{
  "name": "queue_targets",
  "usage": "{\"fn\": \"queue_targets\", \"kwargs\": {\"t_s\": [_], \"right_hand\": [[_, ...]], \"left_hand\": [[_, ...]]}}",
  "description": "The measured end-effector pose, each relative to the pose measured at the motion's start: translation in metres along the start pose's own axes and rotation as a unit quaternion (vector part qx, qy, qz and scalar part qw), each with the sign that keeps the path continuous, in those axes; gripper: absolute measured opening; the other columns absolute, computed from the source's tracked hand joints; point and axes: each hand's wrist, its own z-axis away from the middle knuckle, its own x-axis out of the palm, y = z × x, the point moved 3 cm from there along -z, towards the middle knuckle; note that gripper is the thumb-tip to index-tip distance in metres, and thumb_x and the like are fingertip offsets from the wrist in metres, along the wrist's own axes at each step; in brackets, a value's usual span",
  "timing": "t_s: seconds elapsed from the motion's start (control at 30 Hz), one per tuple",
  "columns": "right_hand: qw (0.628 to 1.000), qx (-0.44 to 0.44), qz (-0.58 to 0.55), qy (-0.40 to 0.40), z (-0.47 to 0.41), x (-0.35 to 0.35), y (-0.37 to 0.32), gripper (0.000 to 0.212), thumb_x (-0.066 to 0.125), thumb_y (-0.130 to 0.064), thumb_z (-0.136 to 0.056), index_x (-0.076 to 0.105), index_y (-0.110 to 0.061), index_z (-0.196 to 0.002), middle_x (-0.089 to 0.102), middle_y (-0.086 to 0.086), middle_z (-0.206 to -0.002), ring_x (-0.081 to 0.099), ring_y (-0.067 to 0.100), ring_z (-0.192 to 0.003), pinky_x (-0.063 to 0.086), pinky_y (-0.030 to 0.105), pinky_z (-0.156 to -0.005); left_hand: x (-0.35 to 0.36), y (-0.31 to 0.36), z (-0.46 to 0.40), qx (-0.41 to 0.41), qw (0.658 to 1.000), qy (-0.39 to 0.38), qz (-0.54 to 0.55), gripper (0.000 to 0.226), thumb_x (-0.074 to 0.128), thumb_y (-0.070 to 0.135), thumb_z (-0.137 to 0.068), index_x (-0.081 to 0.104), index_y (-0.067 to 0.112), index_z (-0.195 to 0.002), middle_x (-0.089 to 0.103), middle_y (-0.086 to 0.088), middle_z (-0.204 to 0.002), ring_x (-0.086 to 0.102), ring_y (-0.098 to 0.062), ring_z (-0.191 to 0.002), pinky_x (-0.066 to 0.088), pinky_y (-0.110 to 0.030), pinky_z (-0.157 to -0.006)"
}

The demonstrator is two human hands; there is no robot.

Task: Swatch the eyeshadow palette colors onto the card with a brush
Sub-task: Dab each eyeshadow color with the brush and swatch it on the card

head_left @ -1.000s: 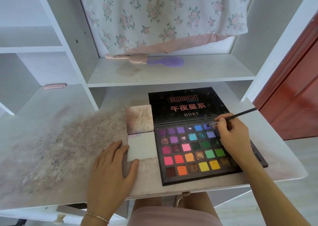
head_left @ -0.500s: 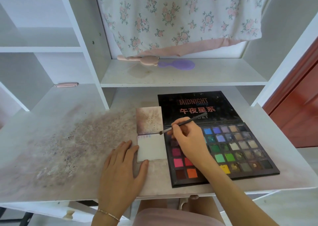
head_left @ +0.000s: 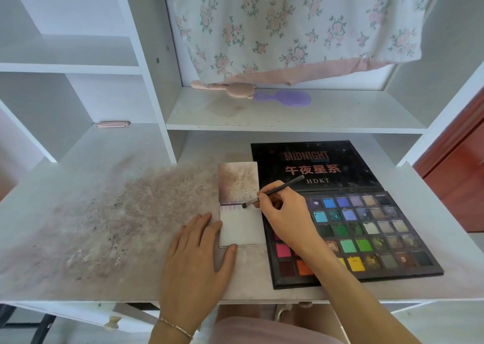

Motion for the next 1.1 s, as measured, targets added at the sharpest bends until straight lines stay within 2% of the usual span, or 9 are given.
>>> {"fn": "queue_targets", "kwargs": {"t_s": [0.13, 0.33, 0.7, 0.9, 1.1], "right_hand": [[1.000, 0.003, 0.011, -0.007, 0.0002, 0.0003, 0.0003, 0.014, 0.053, -0.017, -0.089, 0.051, -0.028, -0.081, 0.066, 0.005, -0.081, 0.064, 0.012, -0.078, 0.048, 0.013, -0.067], [1.000, 0.004, 0.012, -0.003, -0.0008, 0.0003, 0.0009, 0.006, 0.053, -0.018, -0.089, 0.054, -0.023, -0.086, 0.066, 0.000, -0.080, 0.062, 0.009, -0.076, 0.046, 0.005, -0.064], [1.000, -0.004, 0.011, -0.004, 0.0007, 0.0004, -0.0014, 0.014, 0.054, -0.015, -0.088, 0.054, -0.026, -0.081, 0.066, 0.003, -0.079, 0.063, 0.014, -0.077, 0.047, 0.014, -0.067], [1.000, -0.004, 0.019, -0.005, -0.0001, 0.0004, -0.0011, 0.009, 0.053, -0.015, -0.089, 0.054, -0.022, -0.085, 0.065, 0.003, -0.080, 0.062, 0.012, -0.076, 0.046, 0.008, -0.065], [1.000, -0.008, 0.016, -0.001, 0.0003, 0.0002, -0.0013, 0.008, 0.053, -0.015, -0.089, 0.055, -0.022, -0.085, 0.065, 0.003, -0.080, 0.062, 0.011, -0.077, 0.046, 0.008, -0.066]], "left_hand": [[-0.0003, 0.0005, -0.0007, 0.005, 1.000, 0.002, -0.005, 0.052, 0.037, 0.048, -0.081, 0.066, 0.014, -0.107, 0.063, -0.007, -0.118, 0.059, -0.027, -0.112, 0.039, -0.044, -0.095], [0.0014, -0.0008, -0.0004, 0.001, 1.000, -0.007, 0.000, 0.053, 0.037, 0.049, -0.081, 0.066, 0.014, -0.108, 0.062, -0.007, -0.120, 0.057, -0.026, -0.114, 0.037, -0.043, -0.097], [0.0003, 0.0004, -0.0007, 0.000, 1.000, -0.009, -0.002, 0.053, 0.037, 0.048, -0.081, 0.066, 0.013, -0.107, 0.063, -0.008, -0.119, 0.058, -0.027, -0.113, 0.039, -0.044, -0.096], [0.0002, 0.0004, -0.0002, -0.001, 1.000, -0.009, -0.002, 0.054, 0.036, 0.049, -0.081, 0.066, 0.013, -0.108, 0.063, -0.007, -0.120, 0.058, -0.027, -0.114, 0.034, -0.042, -0.097], [0.0002, 0.0006, 0.0001, -0.001, 1.000, -0.006, 0.001, 0.053, 0.036, 0.049, -0.081, 0.066, 0.014, -0.108, 0.062, -0.007, -0.120, 0.057, -0.026, -0.114, 0.033, -0.041, -0.098]]}}
